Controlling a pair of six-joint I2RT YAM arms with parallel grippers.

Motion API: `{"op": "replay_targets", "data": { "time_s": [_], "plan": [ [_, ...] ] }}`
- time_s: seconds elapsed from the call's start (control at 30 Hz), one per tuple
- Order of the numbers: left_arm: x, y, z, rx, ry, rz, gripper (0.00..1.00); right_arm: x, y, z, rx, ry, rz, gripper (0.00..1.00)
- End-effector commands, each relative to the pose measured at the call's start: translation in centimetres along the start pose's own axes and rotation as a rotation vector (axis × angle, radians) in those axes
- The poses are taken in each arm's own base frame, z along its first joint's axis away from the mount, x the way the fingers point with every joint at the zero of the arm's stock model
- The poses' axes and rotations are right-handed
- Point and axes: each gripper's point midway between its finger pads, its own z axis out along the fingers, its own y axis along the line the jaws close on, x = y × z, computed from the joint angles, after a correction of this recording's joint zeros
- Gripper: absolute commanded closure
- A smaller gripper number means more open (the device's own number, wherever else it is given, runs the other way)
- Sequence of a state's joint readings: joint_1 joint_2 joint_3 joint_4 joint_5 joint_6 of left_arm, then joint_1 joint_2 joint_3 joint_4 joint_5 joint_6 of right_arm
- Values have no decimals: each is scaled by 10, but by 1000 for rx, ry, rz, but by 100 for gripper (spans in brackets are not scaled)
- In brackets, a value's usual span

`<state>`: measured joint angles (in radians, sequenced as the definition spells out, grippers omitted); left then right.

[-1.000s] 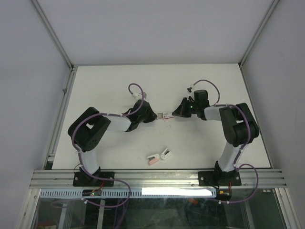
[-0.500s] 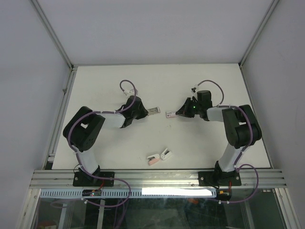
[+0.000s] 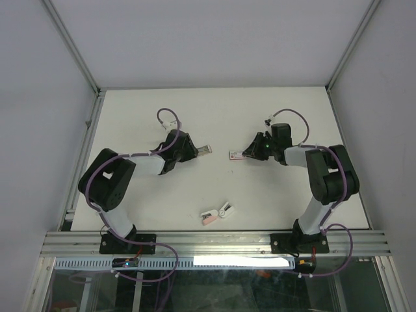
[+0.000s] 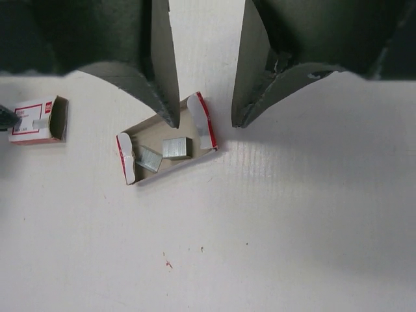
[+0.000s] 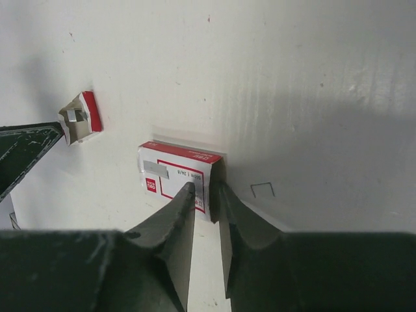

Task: Load the staples into the stapler

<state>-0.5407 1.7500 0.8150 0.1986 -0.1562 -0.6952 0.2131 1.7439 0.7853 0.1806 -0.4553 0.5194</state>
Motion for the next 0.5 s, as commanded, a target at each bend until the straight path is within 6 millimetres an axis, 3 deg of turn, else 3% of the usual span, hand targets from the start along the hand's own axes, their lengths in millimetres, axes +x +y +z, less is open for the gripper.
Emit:
{"op": "replay_targets", "data": {
  "time_s": [0.0, 0.13, 0.23, 0.33, 0.47],
  "plan": [
    [-27, -7, -14, 25, -85, 7, 56, -18, 8, -11, -8, -74, -50, 72],
    [-32, -7, -23, 34, -108, 23, 42, -20, 10, -15, -9, -92, -64, 56],
    [-38, -21, -39, 131, -148, 70, 32, -23, 12, -20, -13, -117, -76, 44],
    [-38, -37, -59, 242, -177, 140, 28, -27, 16, -28, -14, -152, -94, 32],
    [-25, -55, -88, 341, -190, 256, 28, -34, 18, -38, 3, -202, -123, 28]
  ]
}}
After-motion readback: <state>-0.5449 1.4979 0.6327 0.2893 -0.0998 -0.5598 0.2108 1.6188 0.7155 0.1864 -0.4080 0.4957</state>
